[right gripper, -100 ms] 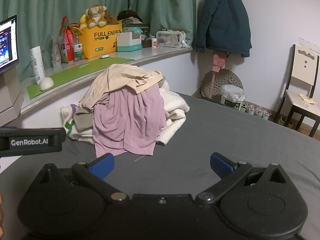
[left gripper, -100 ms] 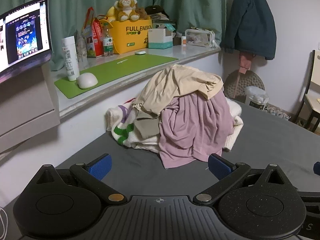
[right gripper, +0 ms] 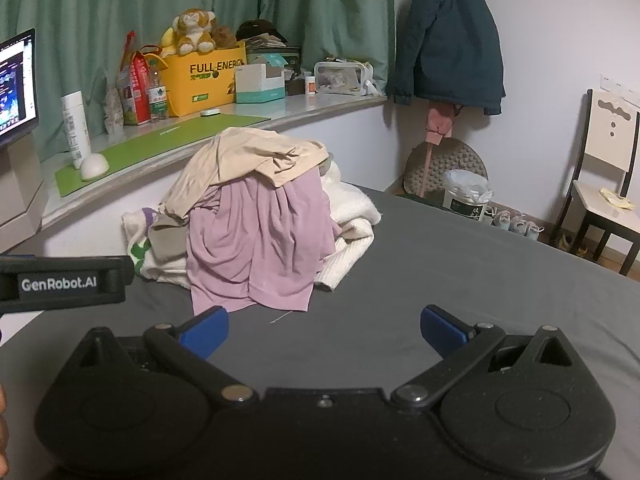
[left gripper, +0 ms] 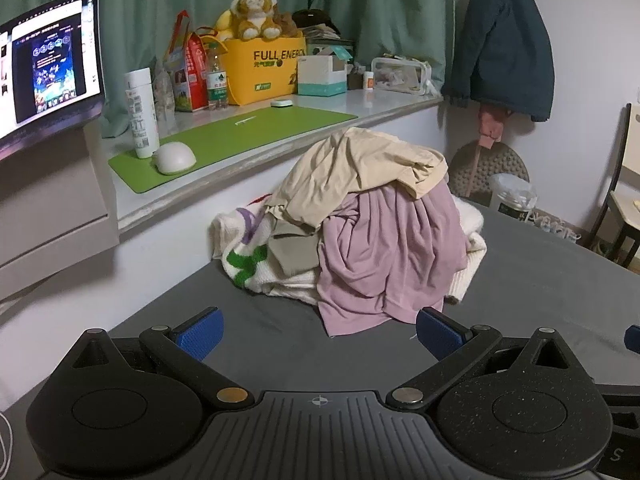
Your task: Fold clothes
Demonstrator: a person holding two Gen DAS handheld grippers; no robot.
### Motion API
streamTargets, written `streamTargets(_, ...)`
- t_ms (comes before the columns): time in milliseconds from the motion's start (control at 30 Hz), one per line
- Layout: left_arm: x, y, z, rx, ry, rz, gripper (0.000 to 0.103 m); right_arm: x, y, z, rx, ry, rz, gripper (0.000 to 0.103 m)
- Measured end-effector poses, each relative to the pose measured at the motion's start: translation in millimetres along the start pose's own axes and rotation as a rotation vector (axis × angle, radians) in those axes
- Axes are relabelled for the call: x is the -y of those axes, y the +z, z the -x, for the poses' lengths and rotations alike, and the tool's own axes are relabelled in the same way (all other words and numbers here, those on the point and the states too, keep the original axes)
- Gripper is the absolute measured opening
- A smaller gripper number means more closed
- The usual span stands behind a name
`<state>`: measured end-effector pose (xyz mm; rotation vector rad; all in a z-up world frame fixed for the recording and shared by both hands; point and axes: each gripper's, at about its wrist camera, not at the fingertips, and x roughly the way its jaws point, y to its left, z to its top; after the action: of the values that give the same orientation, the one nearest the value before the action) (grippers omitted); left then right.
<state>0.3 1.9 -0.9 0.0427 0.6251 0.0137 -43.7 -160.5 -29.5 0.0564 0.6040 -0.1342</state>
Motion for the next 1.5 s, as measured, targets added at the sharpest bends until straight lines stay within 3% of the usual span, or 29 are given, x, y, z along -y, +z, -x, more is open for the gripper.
streamTargets(1500,-9.7,3.0,-0.7,-0.005,-0.012,0.044,0.103,-10.2,0.1,-0.8,0.003,0.010,0.008,0.103)
